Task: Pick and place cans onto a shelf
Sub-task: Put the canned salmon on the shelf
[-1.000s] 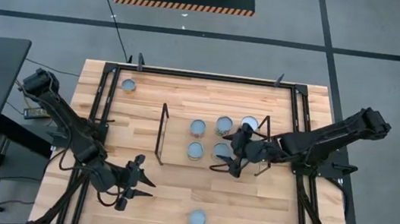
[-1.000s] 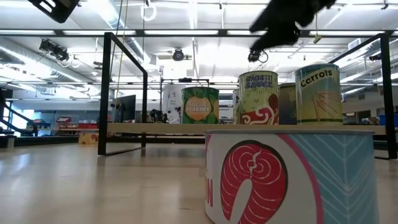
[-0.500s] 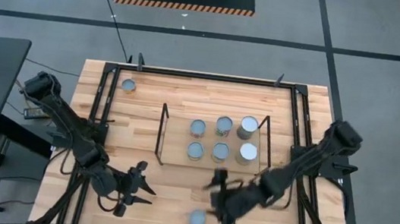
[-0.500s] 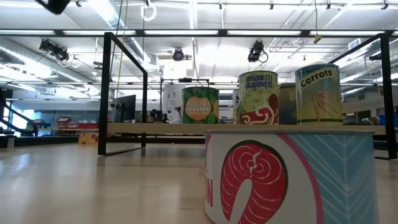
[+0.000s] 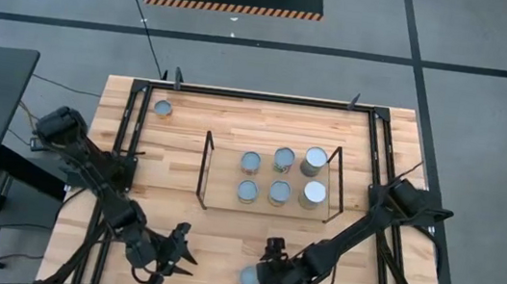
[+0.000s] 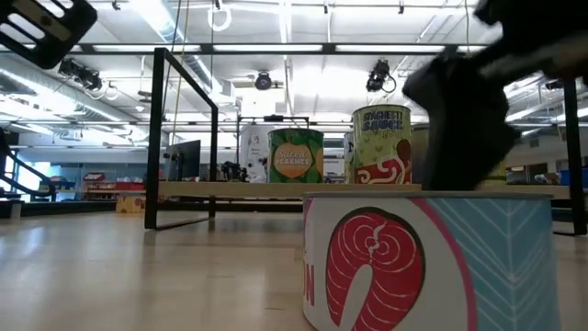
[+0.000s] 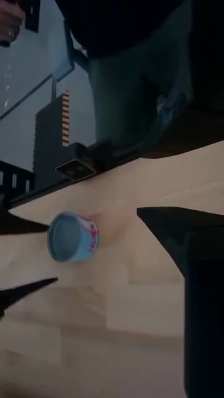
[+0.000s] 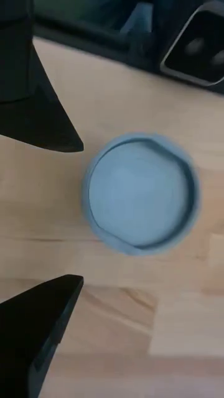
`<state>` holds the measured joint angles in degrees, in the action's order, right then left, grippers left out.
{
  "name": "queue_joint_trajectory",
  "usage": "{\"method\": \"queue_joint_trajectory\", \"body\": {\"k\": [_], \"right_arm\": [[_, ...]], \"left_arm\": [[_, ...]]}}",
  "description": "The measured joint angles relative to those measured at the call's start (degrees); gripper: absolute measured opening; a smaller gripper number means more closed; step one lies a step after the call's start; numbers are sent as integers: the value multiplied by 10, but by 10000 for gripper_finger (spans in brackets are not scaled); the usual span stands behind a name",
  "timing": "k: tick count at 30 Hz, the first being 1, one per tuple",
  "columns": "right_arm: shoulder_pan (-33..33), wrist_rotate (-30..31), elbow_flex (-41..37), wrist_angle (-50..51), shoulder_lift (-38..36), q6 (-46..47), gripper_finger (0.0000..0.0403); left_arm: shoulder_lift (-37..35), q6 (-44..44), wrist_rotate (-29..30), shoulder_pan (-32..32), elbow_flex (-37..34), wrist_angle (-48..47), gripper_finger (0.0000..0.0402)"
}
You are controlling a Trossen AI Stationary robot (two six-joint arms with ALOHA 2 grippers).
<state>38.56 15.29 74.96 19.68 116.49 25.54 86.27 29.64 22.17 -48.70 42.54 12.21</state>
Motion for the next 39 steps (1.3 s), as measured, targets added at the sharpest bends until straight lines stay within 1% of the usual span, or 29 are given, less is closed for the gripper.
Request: {"method": "queue_joint_trajectory", "body": {"k": [2, 4, 9, 11, 14, 17, 21, 23, 25, 27, 30, 33, 36, 37, 39], "right_arm": [[-5, 6, 0, -5, 7, -12, 347], [-13, 29, 0, -11, 7, -33, 347], [-46, 110, 0, -30, 5, -100, 347], [-58, 114, 0, -44, 4, -116, 347], [-66, 100, 0, -45, 1, -119, 347], [-62, 91, 0, -42, -14, -107, 347], [-49, 91, 0, -25, -44, -90, 347], [-41, 92, 0, -8, -62, -75, 347], [-33, 93, 0, 9, -77, -59, 347], [-23, 106, 0, 34, -88, -38, 347], [-8, 111, 0, 68, -100, -7, 347], [10, 115, 0, 121, -109, 39, 347], [32, 114, -1, 192, -118, 103, 347], [40, 114, 0, 207, -118, 123, 347], [57, 113, -1, 251, -118, 162, 347]], "left_arm": [[3, 0, 0, -4, 0, 3, 142], [8, 1, 1, -4, 0, 7, 142], [23, -1, 8, 4, 0, 9, 142], [29, -1, 9, 11, 0, 10, 142], [37, 0, 11, 24, 0, 23, 147], [39, 1, 11, 34, 0, 44, 171], [48, -17, 11, 39, 4, 95, 229], [63, -31, 13, 39, 39, 98, 260], [80, -55, 22, 37, 87, 44, 283], [112, -63, 27, 41, 161, -35, 295], [151, -36, 35, 57, 266, -191, 299], [188, -10, 22, 76, 339, -298, 298], [222, 12, -18, 99, 392, -343, 298], [231, 15, -37, 110, 405, -360, 298], [253, 20, -84, 130, 428, -363, 298]]}}
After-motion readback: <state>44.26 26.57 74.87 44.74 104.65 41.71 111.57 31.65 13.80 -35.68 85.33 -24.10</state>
